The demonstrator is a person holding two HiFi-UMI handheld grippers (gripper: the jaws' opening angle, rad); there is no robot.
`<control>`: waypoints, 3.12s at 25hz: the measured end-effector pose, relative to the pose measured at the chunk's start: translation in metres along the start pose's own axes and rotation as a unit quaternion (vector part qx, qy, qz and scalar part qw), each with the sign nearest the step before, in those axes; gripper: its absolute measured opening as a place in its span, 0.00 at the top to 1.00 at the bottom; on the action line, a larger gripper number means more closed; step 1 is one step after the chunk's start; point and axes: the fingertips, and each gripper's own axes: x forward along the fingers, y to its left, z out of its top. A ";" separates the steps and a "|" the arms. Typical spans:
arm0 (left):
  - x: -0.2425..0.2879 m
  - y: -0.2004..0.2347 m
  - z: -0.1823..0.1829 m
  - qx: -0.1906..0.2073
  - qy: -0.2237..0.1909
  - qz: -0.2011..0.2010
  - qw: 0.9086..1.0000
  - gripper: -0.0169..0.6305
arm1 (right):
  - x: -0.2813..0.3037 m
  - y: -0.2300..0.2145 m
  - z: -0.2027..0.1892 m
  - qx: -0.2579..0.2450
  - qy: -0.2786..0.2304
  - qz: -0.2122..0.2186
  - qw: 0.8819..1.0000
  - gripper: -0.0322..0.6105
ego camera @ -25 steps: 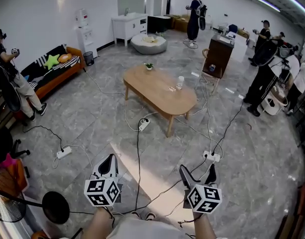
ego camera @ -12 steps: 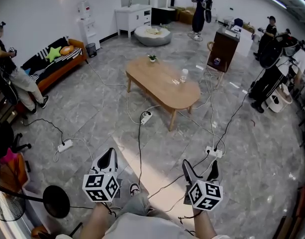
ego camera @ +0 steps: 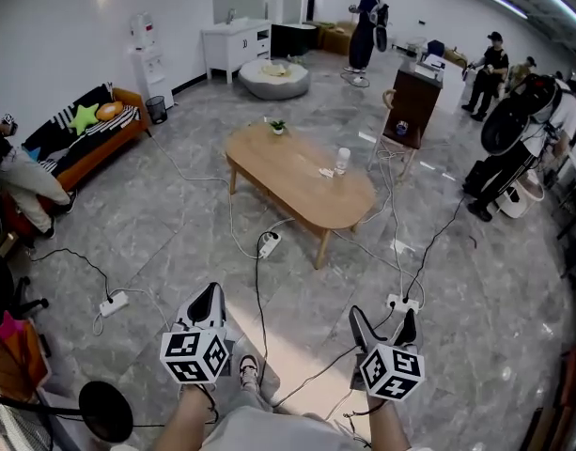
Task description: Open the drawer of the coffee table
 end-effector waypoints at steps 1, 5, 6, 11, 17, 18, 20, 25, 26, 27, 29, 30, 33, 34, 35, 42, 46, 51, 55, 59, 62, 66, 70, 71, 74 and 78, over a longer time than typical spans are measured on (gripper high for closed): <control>0.010 0.006 0.005 -0.001 0.001 -0.004 1.000 0.98 | 0.009 0.005 0.004 0.001 0.000 -0.003 1.000 0.04; 0.050 0.033 0.018 -0.002 0.013 -0.018 1.000 0.98 | 0.042 0.026 0.016 0.008 -0.002 -0.017 1.000 0.04; 0.060 0.038 0.020 -0.002 0.017 -0.022 1.000 0.98 | 0.050 0.029 0.018 0.009 -0.001 -0.022 1.000 0.04; 0.106 0.064 0.037 0.001 0.022 -0.048 0.999 0.98 | 0.089 0.048 0.025 0.019 0.000 -0.044 0.999 0.04; 0.153 0.101 0.054 0.003 0.027 -0.056 0.998 0.98 | 0.133 0.073 0.029 0.036 -0.001 -0.064 0.997 0.04; 0.159 0.107 0.055 0.003 0.029 -0.057 0.998 0.98 | 0.138 0.076 0.028 0.036 0.000 -0.066 0.997 0.04; 0.170 0.117 0.057 0.004 0.033 -0.059 0.998 0.98 | 0.147 0.083 0.027 0.035 0.004 -0.070 0.997 0.04; 0.191 0.128 0.048 -0.003 0.048 -0.066 0.997 0.98 | 0.163 0.086 0.024 0.030 0.017 -0.085 0.996 0.04; 0.195 0.129 0.045 -0.005 0.054 -0.067 0.996 0.98 | 0.166 0.085 0.022 0.030 0.021 -0.090 0.995 0.04; 0.200 0.130 0.042 -0.006 0.059 -0.068 0.996 0.98 | 0.169 0.083 0.021 0.031 0.024 -0.094 0.995 0.04; 0.209 0.131 0.039 -0.005 0.066 -0.072 0.995 0.98 | 0.176 0.080 0.020 0.033 0.027 -0.102 0.994 0.04; 0.214 0.131 0.038 -0.003 0.068 -0.075 0.995 0.98 | 0.180 0.077 0.020 0.035 0.028 -0.105 0.994 0.04; 0.236 0.131 0.040 0.003 0.072 -0.076 0.994 0.98 | 0.201 0.070 0.020 0.042 0.029 -0.108 0.993 0.04; 0.246 0.131 0.042 0.006 0.071 -0.076 0.995 0.98 | 0.210 0.068 0.022 0.045 0.027 -0.107 0.993 0.04; 0.256 0.132 0.045 0.009 0.070 -0.076 0.995 0.98 | 0.220 0.066 0.024 0.047 0.025 -0.106 0.993 0.04; 0.346 0.118 0.073 0.033 0.064 -0.082 0.994 0.98 | 0.309 0.045 0.049 0.069 0.010 -0.096 0.993 0.04; 0.404 0.096 0.092 0.048 0.064 -0.093 0.992 0.98 | 0.359 0.024 0.068 0.080 0.006 -0.093 0.992 0.04; 0.472 0.079 0.099 0.051 0.071 -0.099 0.991 0.98 | 0.412 -0.007 0.083 0.085 0.010 -0.102 0.991 0.04; 0.512 0.072 0.099 0.044 0.076 -0.094 0.992 0.98 | 0.446 -0.023 0.090 0.083 0.018 -0.101 0.991 0.04; 0.542 0.071 0.099 0.038 0.086 -0.100 0.991 0.98 | 0.474 -0.023 0.092 0.082 0.033 -0.101 0.991 0.04; 0.559 0.072 0.095 0.040 0.098 -0.108 0.989 0.98 | 0.487 -0.021 0.090 0.083 0.043 -0.105 0.990 0.04; 0.593 0.079 0.104 0.038 0.108 -0.130 0.985 0.98 | 0.510 -0.011 0.106 0.092 0.027 -0.121 0.988 0.04; 0.614 0.085 0.115 0.052 0.113 -0.161 0.979 0.98 | 0.512 -0.003 0.110 0.103 0.019 -0.151 0.983 0.04; 0.619 0.086 0.117 0.053 0.112 -0.166 0.978 0.98 | 0.513 -0.002 0.108 0.104 0.019 -0.156 0.982 0.04; 0.630 0.091 0.118 0.059 0.113 -0.181 0.975 0.98 | 0.514 0.006 0.099 0.110 0.021 -0.165 0.980 0.05; 0.636 0.093 0.097 0.067 0.142 -0.196 0.968 0.98 | 0.512 0.013 0.075 0.113 0.043 -0.175 0.977 0.06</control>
